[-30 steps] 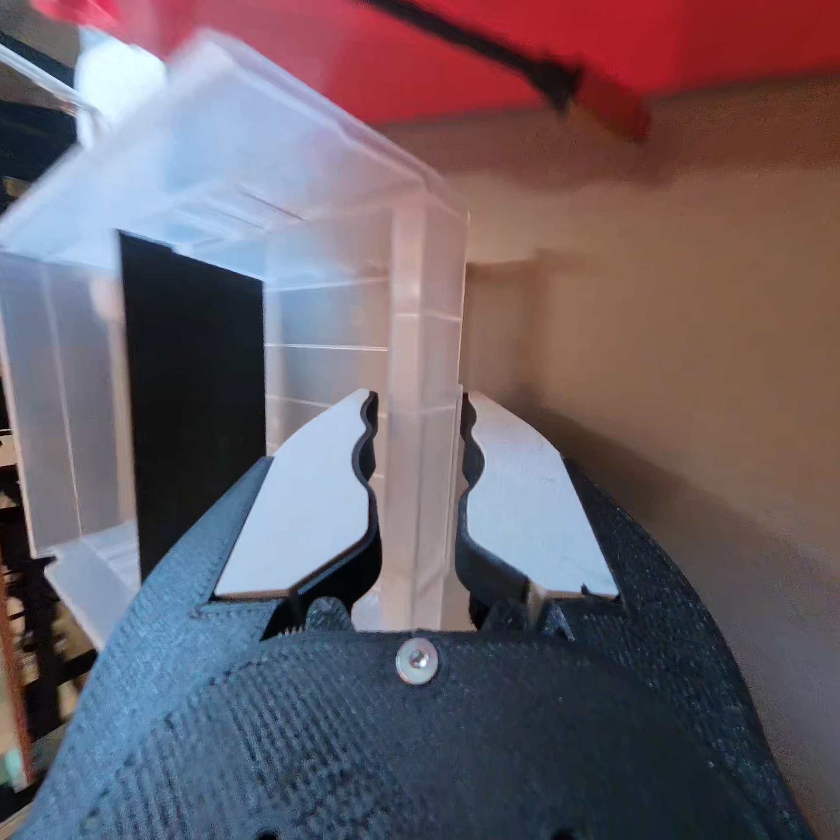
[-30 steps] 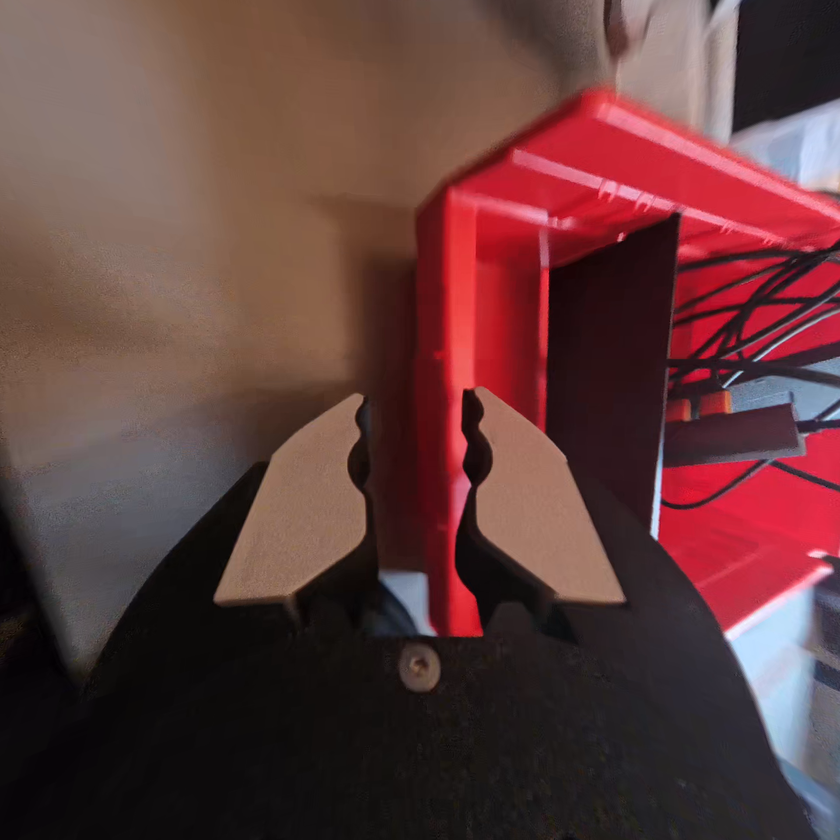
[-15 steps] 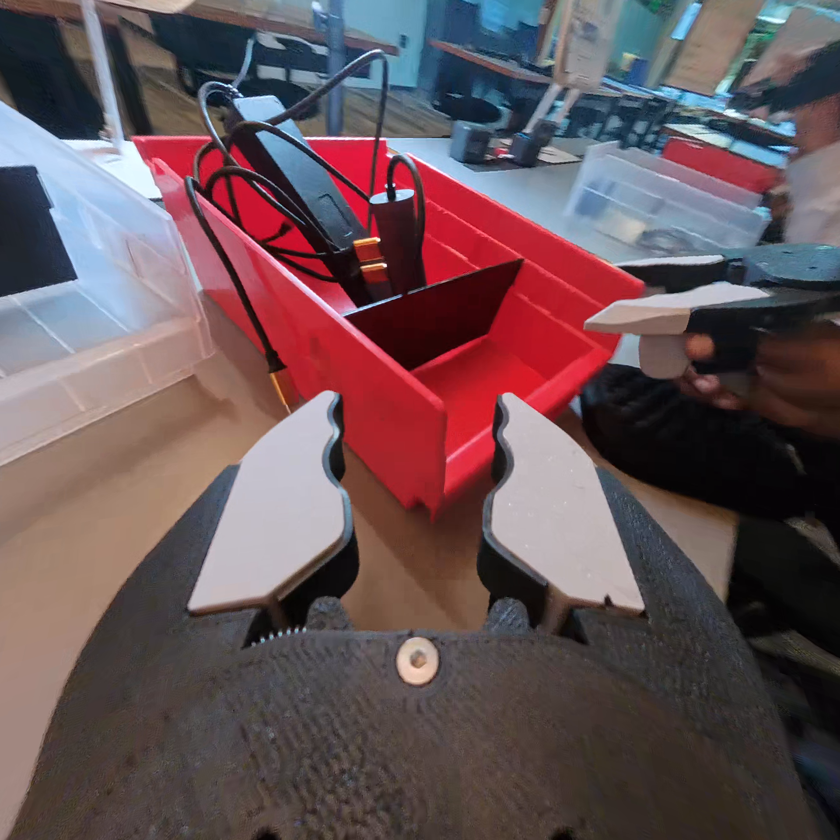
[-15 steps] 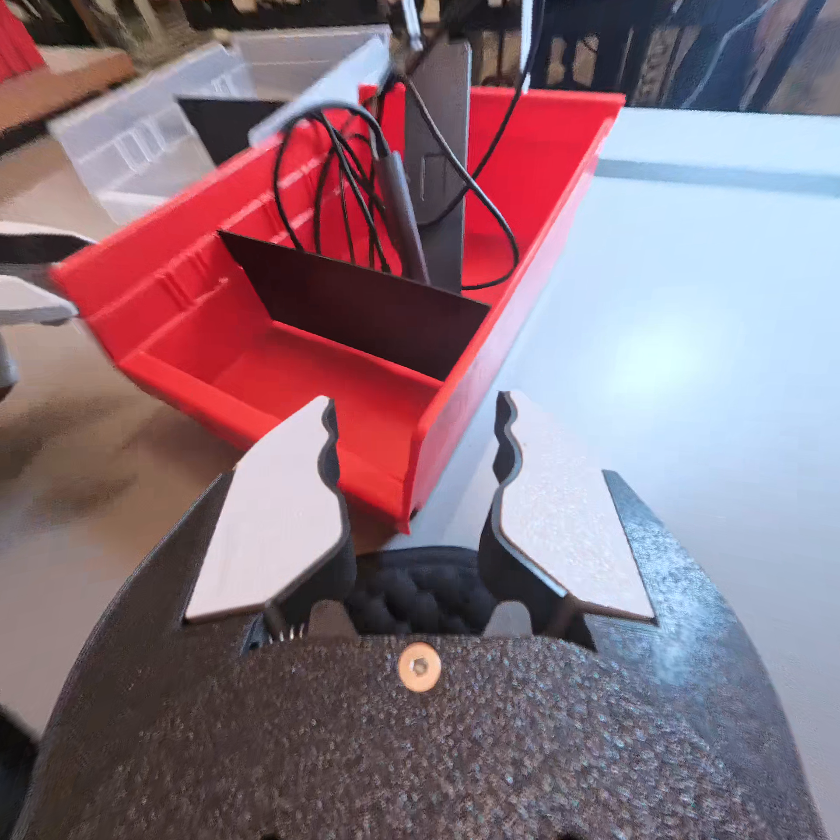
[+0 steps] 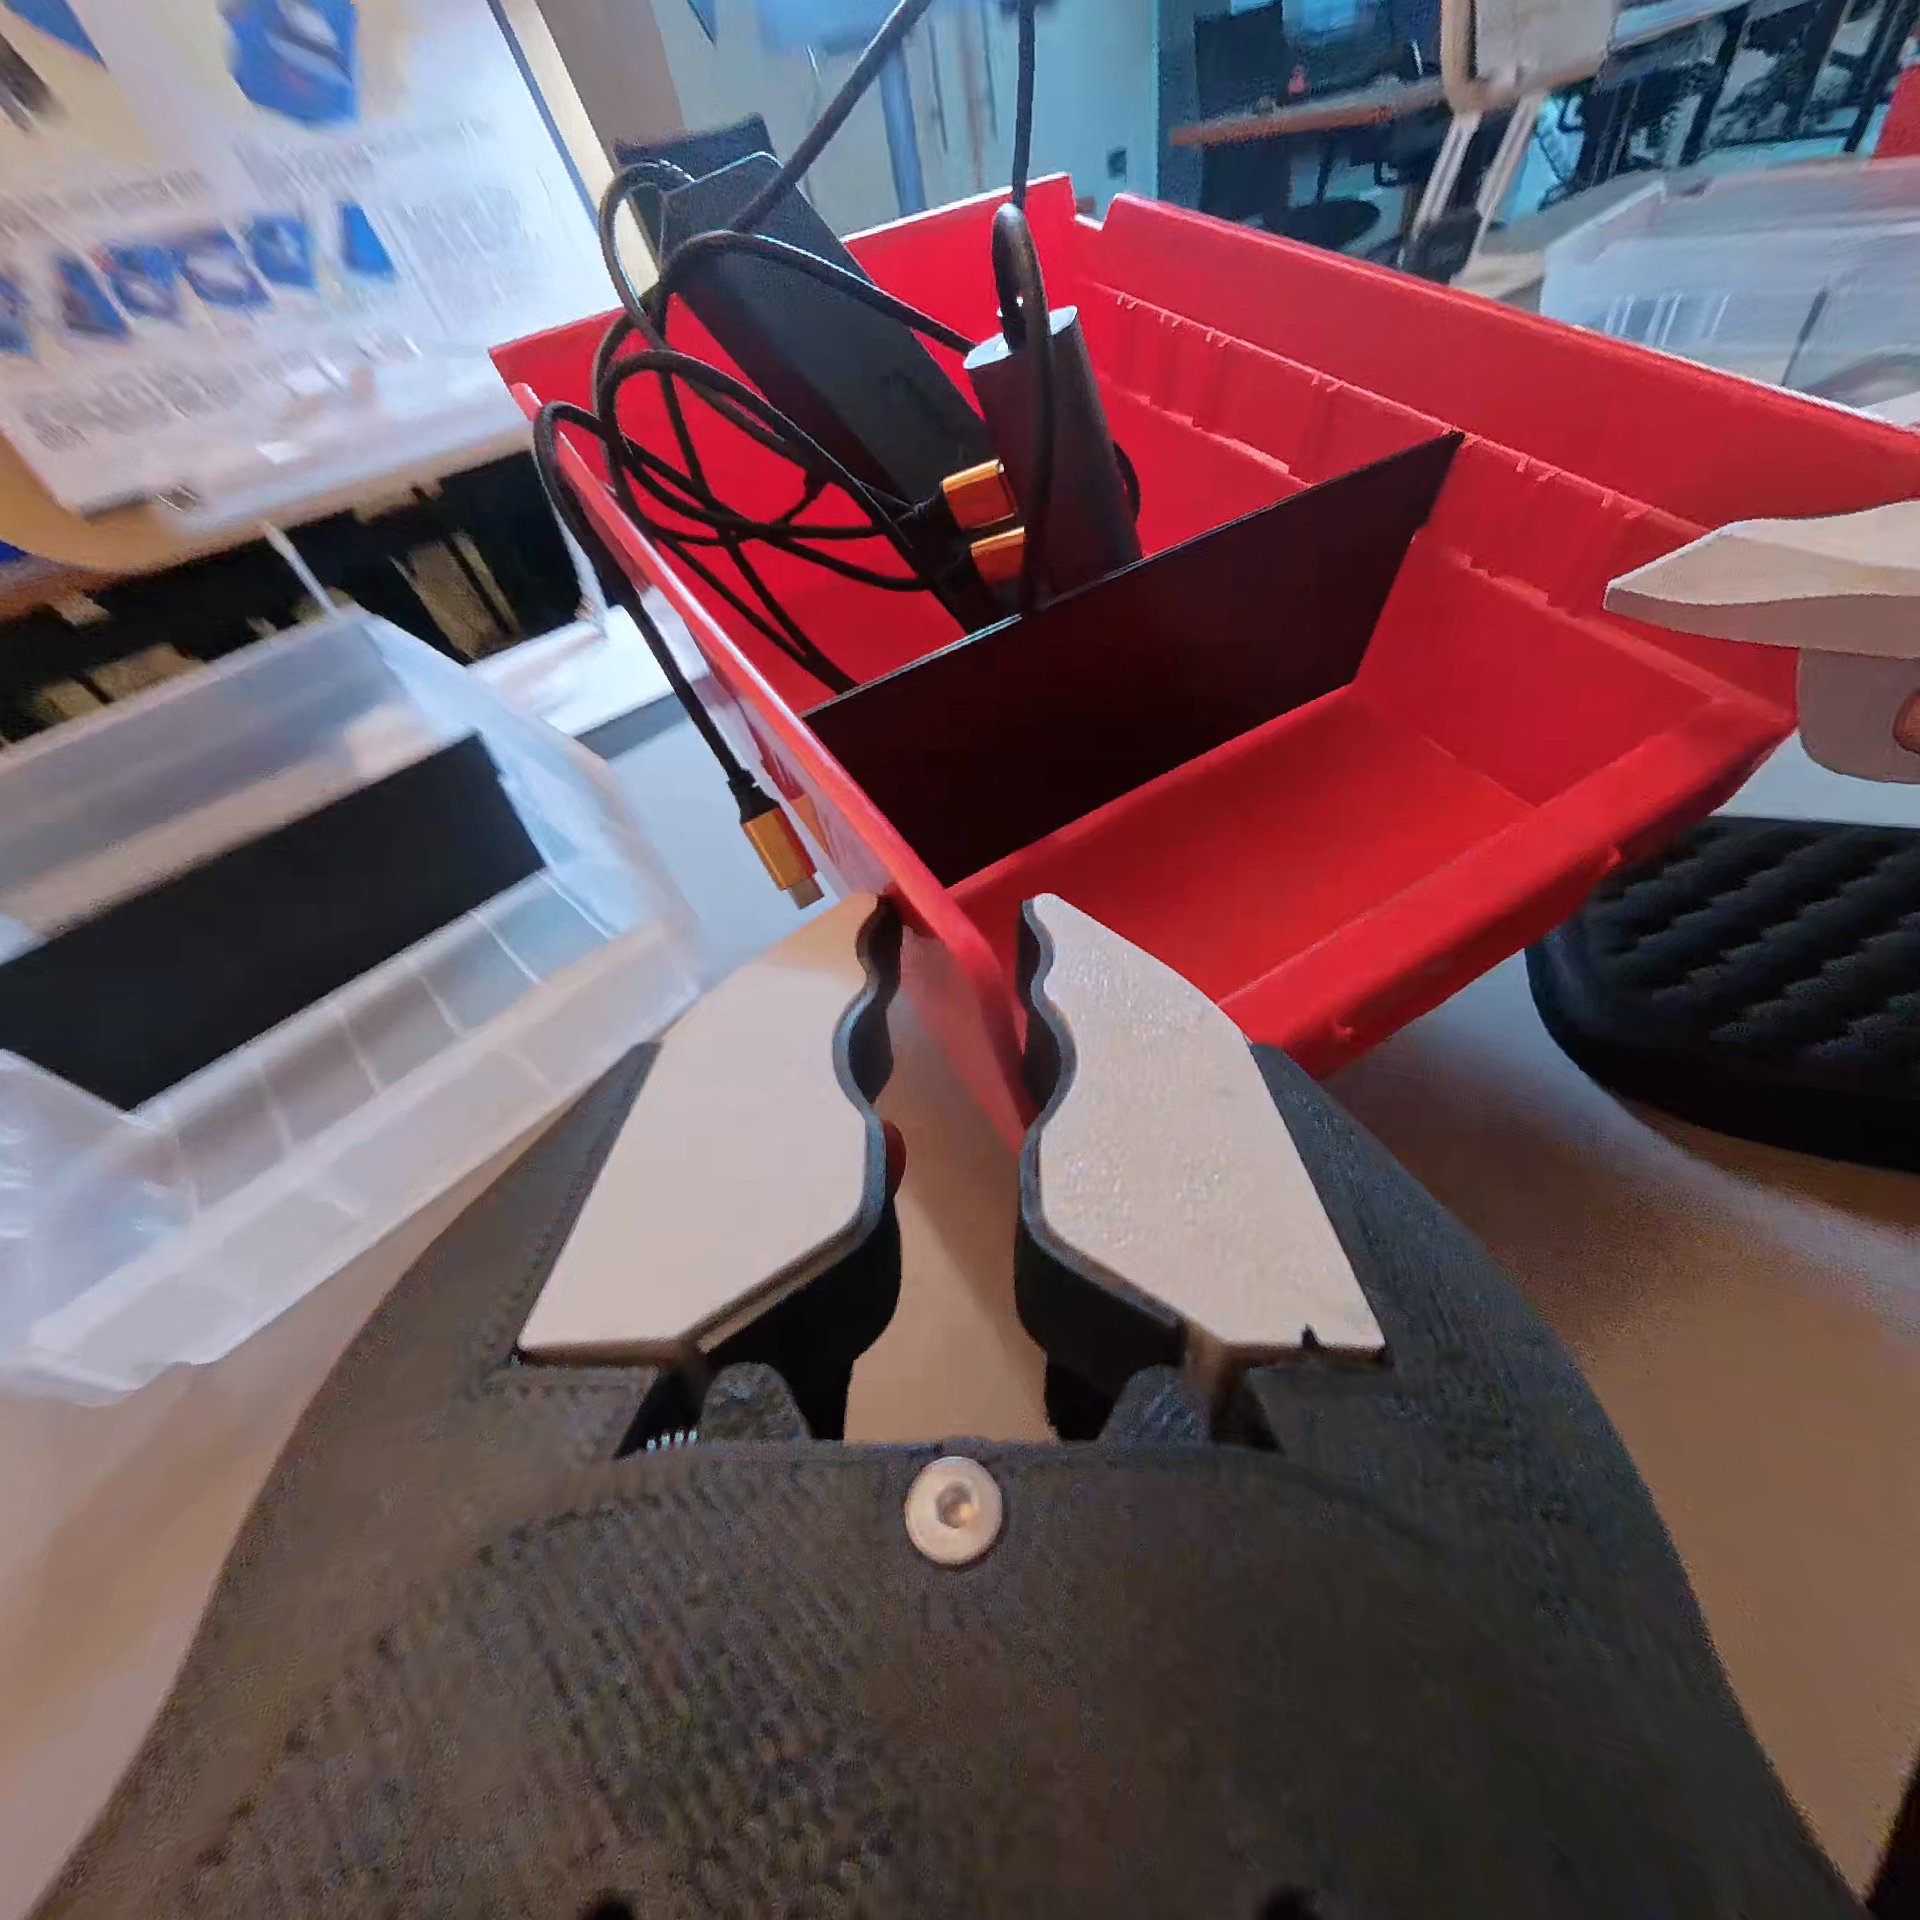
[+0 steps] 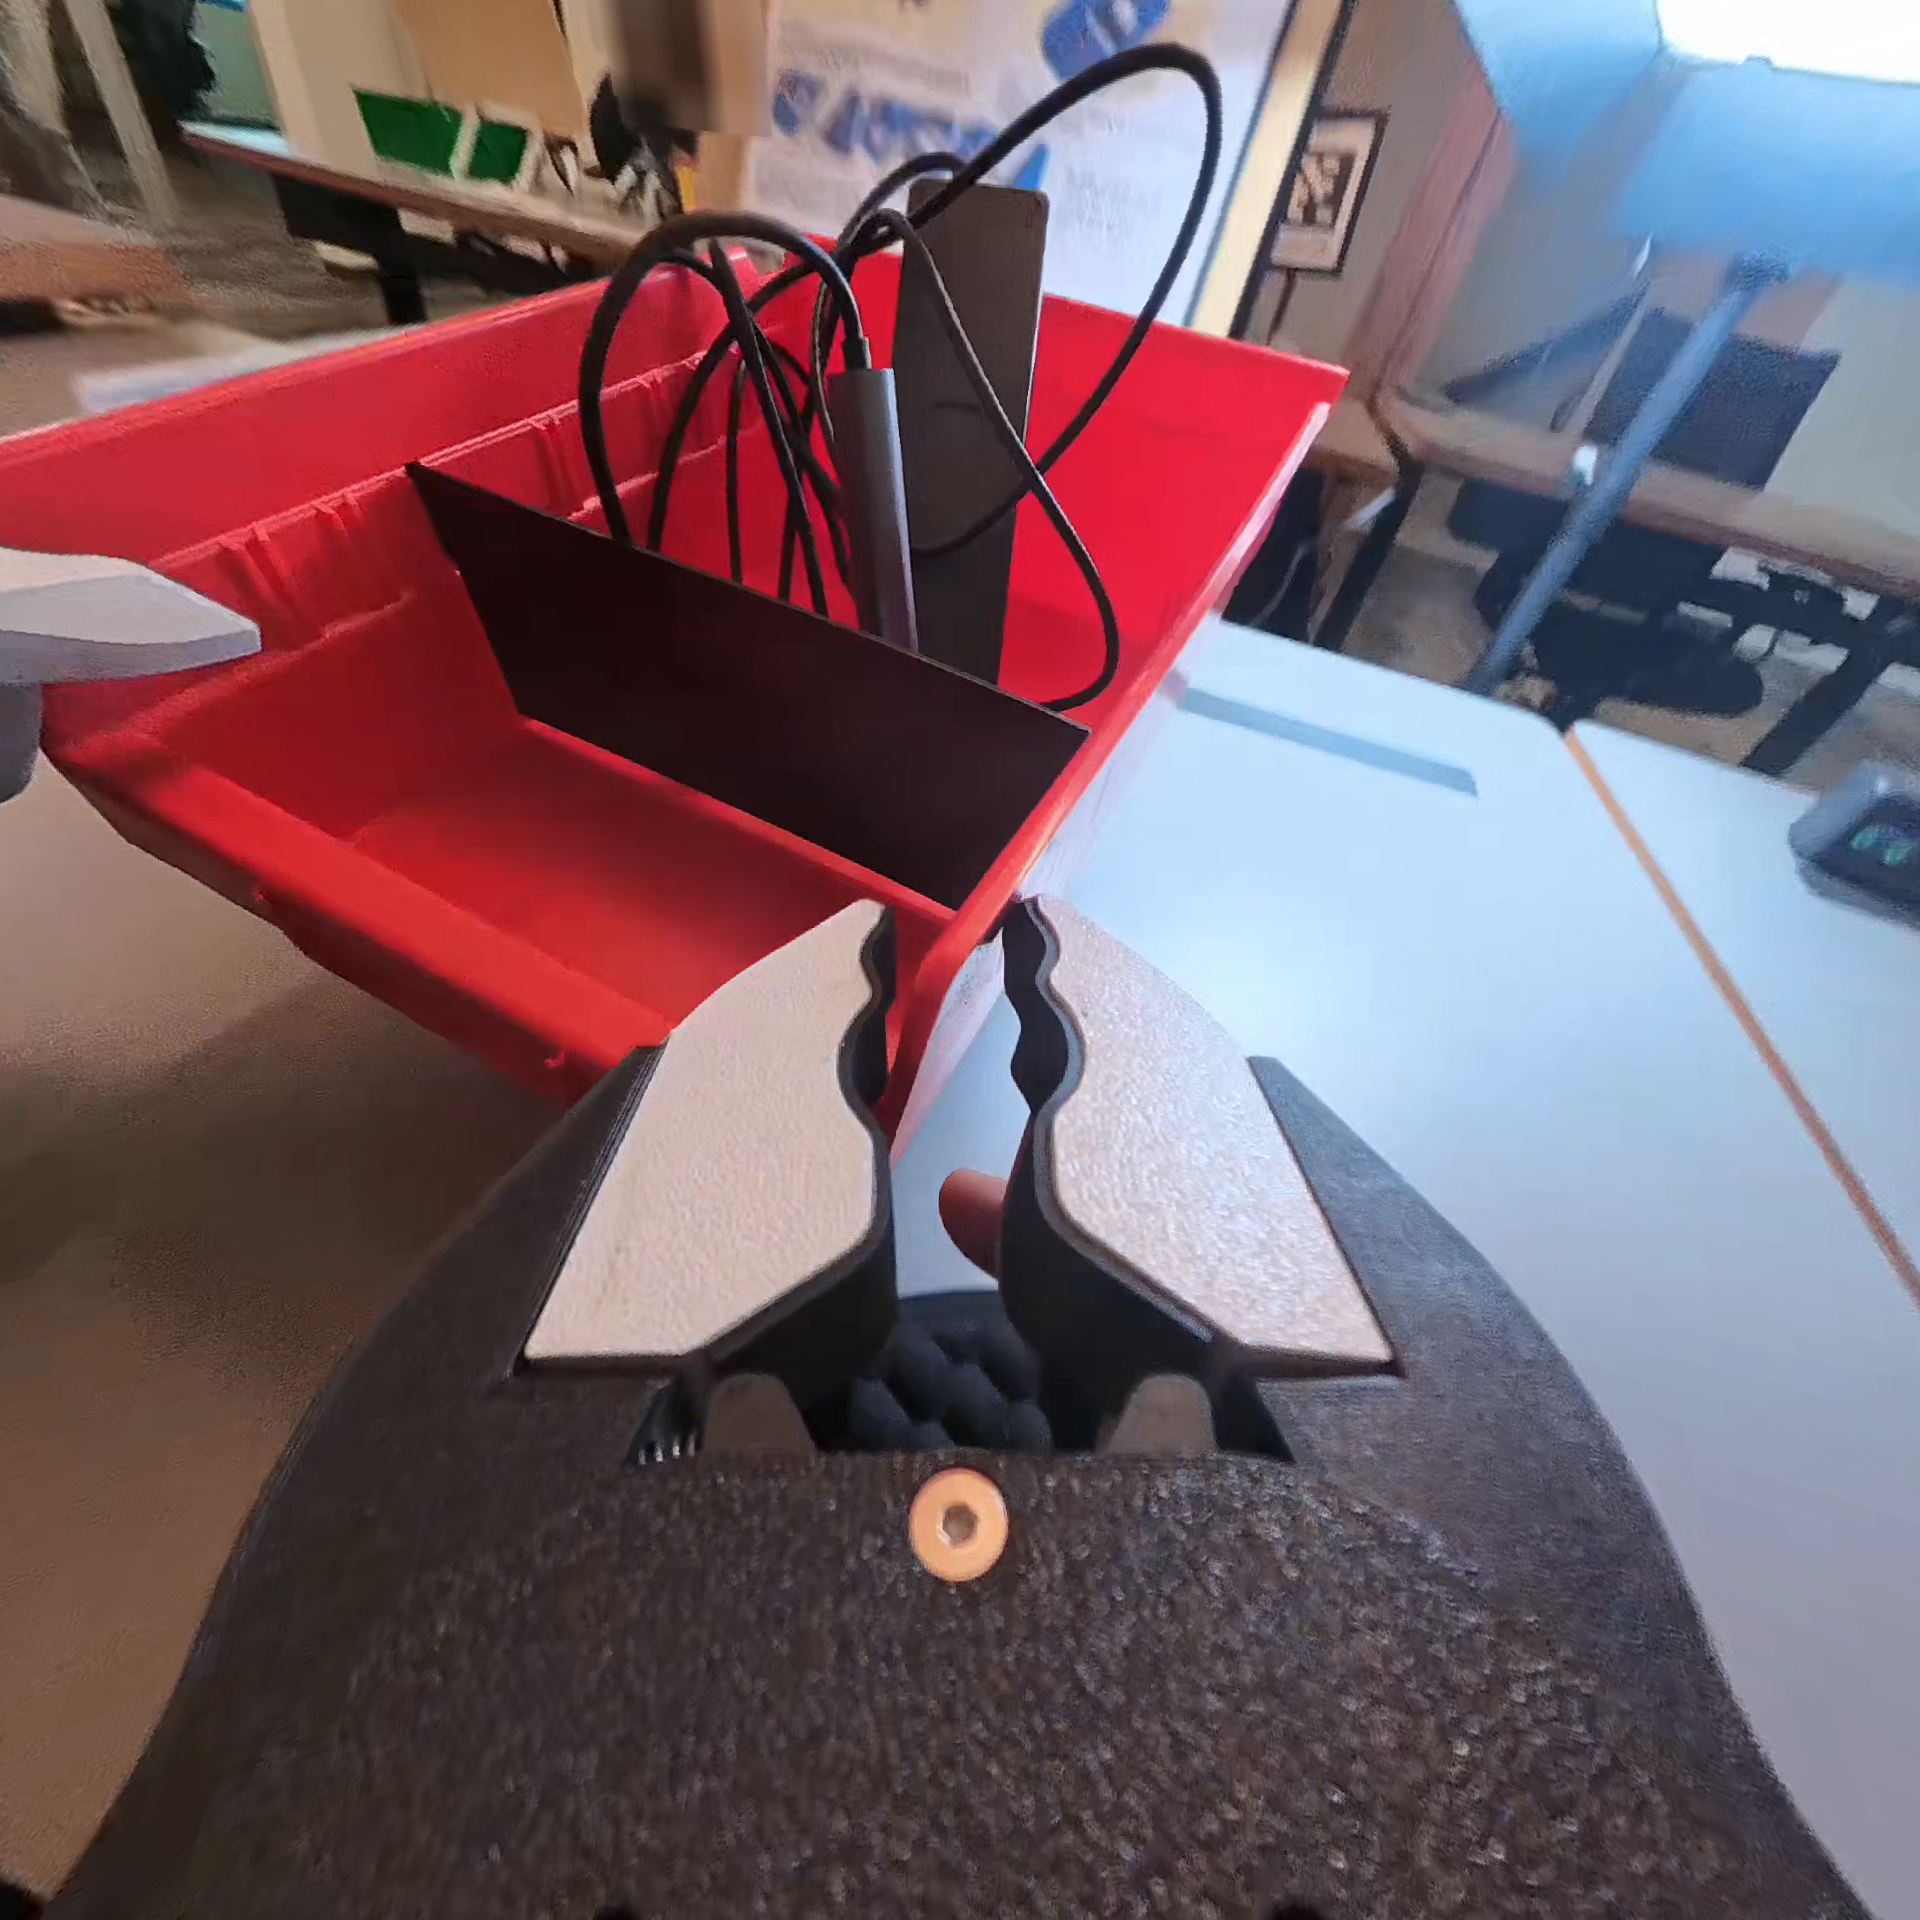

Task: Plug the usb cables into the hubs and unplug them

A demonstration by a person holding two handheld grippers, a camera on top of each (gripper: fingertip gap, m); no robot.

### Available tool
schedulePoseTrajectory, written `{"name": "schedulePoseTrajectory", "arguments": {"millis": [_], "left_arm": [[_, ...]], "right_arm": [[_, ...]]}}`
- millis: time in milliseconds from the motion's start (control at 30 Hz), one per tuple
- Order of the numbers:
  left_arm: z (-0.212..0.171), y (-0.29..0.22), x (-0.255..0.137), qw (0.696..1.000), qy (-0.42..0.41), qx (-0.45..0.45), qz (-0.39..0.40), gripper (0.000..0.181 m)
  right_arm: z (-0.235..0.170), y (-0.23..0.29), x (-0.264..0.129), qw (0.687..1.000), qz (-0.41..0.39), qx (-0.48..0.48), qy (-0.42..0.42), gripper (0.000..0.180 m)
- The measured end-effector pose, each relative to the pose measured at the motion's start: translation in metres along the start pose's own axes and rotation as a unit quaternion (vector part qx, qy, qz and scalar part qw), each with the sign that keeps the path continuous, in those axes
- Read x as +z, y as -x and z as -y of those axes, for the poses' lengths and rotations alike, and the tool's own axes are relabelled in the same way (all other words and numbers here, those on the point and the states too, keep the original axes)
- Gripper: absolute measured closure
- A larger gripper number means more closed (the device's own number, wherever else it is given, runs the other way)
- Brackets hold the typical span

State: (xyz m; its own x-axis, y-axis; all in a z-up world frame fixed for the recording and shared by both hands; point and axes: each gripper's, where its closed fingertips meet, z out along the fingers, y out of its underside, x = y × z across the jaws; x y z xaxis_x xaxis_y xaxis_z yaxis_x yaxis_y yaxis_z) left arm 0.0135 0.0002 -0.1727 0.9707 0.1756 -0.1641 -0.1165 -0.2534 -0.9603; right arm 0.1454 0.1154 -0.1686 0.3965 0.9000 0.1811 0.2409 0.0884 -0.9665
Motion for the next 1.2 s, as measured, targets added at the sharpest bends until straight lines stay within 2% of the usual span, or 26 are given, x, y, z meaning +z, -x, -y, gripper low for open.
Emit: {"name": "schedulePoseTrajectory", "arguments": {"millis": [33,200,333,467,567,667,767,867,967,1033,1100,1167,1200], "left_arm": [[0.011,0.006,-0.011,1.000,-0.007,0.004,0.011,0.159],[0.049,0.067,-0.084,0.994,-0.016,0.024,0.106,0.162],[0.039,0.127,-0.156,0.980,0.032,0.031,0.192,0.162],[0.013,0.184,-0.224,0.957,0.074,0.014,0.281,0.167],[-0.012,0.223,-0.257,0.938,0.107,0.012,0.331,0.171],[-0.059,0.255,-0.264,0.927,0.162,-0.009,0.338,0.173],[-0.101,0.273,-0.254,0.926,0.198,-0.037,0.320,0.173],[-0.112,0.279,-0.236,0.935,0.165,-0.047,0.311,0.174],[-0.119,0.282,-0.215,0.939,0.134,-0.061,0.311,0.174],[-0.128,0.280,-0.202,0.943,0.136,-0.063,0.298,0.166],[-0.134,0.276,-0.197,0.949,0.152,-0.068,0.268,0.162],[-0.131,0.278,-0.202,0.948,0.161,-0.046,0.271,0.142],[-0.125,0.278,-0.207,0.947,0.168,-0.021,0.273,0.143]], "right_arm": [[0.015,0.005,-0.002,1.000,0.007,-0.005,-0.013,0.160],[0.091,0.065,0.008,0.993,0.084,-0.013,-0.081,0.158],[0.128,0.146,0.040,0.977,0.187,-0.008,-0.102,0.157],[0.136,0.237,0.075,0.955,0.282,-0.011,-0.087,0.156],[0.124,0.294,0.100,0.946,0.314,-0.043,-0.072,0.158],[0.102,0.335,0.123,0.937,0.343,-0.041,-0.045,0.158],[0.075,0.353,0.140,0.937,0.343,-0.066,-0.025,0.157],[0.067,0.346,0.150,0.946,0.313,-0.076,-0.032,0.157],[0.058,0.335,0.154,0.944,0.318,-0.081,-0.008,0.153],[0.045,0.333,0.148,0.928,0.352,-0.119,0.018,0.145],[0.039,0.327,0.133,0.898,0.409,-0.156,0.031,0.132],[0.044,0.301,0.132,0.880,0.431,-0.197,0.038,0.118],[0.046,0.284,0.135,0.871,0.436,-0.221,0.051,0.115]]}}
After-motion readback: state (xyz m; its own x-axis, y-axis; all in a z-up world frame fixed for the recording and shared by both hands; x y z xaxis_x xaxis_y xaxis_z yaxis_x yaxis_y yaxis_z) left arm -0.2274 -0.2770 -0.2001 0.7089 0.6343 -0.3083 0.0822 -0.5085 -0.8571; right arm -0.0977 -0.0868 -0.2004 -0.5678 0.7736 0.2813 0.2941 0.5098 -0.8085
